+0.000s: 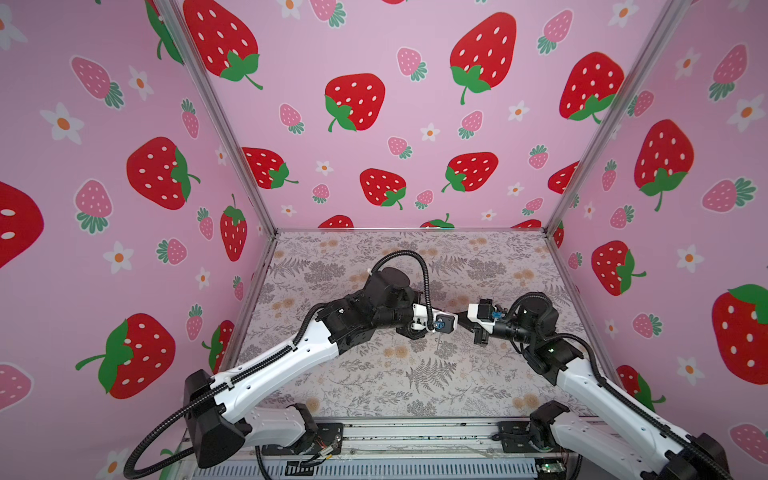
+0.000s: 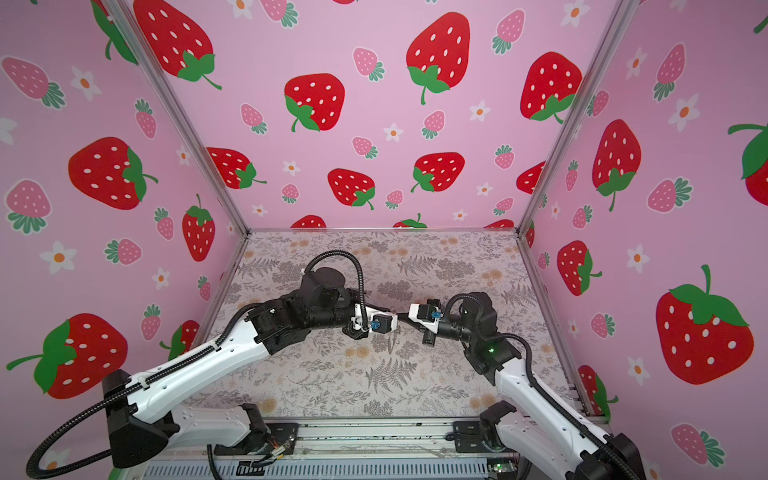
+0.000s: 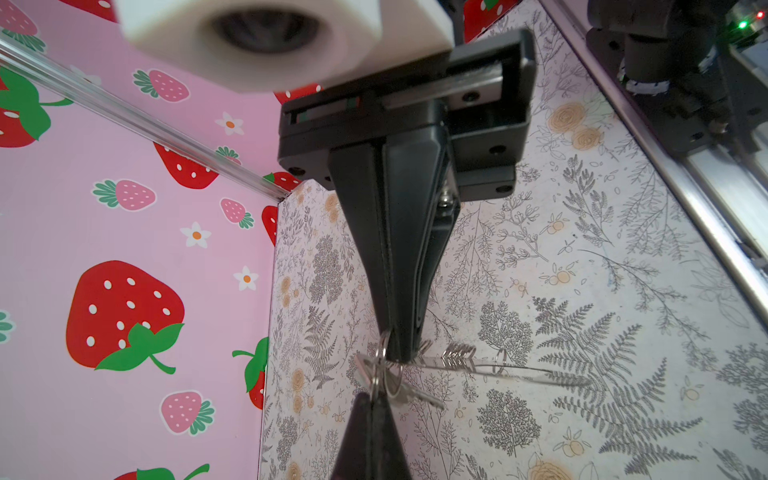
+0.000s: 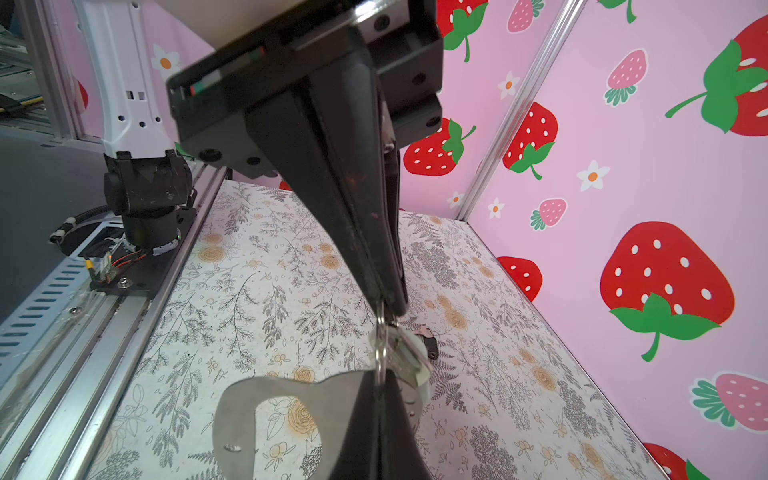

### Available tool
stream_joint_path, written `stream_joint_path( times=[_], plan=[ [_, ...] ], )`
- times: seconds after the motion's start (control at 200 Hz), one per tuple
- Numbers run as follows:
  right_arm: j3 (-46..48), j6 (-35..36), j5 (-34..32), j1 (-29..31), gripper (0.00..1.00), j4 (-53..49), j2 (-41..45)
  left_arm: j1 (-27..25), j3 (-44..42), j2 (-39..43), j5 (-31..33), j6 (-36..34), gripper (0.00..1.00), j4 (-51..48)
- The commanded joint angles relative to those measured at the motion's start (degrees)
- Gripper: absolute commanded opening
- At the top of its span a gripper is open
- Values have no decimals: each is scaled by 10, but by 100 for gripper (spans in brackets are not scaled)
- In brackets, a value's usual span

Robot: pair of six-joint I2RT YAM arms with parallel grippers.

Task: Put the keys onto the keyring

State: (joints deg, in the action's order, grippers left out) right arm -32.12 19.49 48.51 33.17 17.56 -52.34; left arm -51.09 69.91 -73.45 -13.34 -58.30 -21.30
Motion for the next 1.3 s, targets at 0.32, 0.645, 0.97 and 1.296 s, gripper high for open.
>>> stream_joint_path(
  times=[0.32, 0.645, 0.97, 1.296],
  plan=[
    [-15, 48, 53, 1, 0, -23, -27, 27, 61, -30, -72, -26, 0, -20],
    [-16, 63, 77, 1, 0, -6, -57, 50, 90, -56, -114, -31, 0, -40],
    [4, 34, 80, -1, 0, 79, -85, 64, 109, -86, -128, -29, 23, -51],
    [23, -10, 89, -9, 0, 176, -112, 82, 118, -104, -144, 5, 41, -40]
  ],
)
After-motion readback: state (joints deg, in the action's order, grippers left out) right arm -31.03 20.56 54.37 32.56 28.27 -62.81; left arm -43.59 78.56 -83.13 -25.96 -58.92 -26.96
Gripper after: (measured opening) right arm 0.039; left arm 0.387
